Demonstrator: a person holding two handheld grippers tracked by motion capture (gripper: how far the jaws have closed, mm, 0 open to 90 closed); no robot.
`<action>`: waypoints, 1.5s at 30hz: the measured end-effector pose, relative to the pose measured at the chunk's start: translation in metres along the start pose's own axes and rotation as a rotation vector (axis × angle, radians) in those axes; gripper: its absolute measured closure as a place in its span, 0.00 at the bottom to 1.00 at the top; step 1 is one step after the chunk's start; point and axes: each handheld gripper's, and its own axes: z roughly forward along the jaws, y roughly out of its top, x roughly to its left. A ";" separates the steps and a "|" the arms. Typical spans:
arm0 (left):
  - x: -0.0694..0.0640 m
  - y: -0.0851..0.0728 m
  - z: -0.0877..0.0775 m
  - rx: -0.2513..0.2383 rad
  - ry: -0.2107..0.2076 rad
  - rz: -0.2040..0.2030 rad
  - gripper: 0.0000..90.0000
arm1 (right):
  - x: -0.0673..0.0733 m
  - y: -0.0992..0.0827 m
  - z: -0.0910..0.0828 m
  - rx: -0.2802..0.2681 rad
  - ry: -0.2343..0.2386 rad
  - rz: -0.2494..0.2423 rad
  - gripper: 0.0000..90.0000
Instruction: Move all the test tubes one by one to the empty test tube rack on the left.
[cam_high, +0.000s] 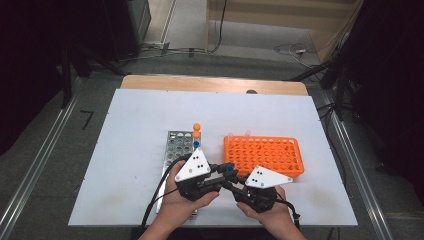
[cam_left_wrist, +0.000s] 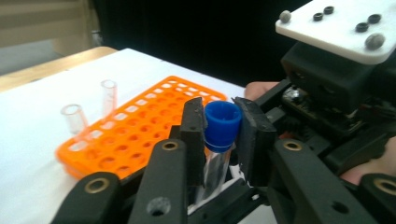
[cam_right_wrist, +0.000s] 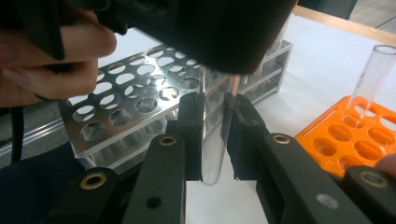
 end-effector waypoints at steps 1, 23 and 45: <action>0.001 0.000 -0.001 -0.002 0.000 -0.003 0.85 | 0.000 0.000 0.000 0.000 0.006 0.002 0.82; 0.061 0.004 -0.044 -0.078 0.216 -0.062 0.86 | -0.049 -0.003 -0.034 -0.019 0.072 0.031 0.00; 0.077 -0.009 -0.036 -0.064 0.337 -0.035 0.86 | -0.069 -0.029 -0.065 -0.004 -0.037 0.088 0.00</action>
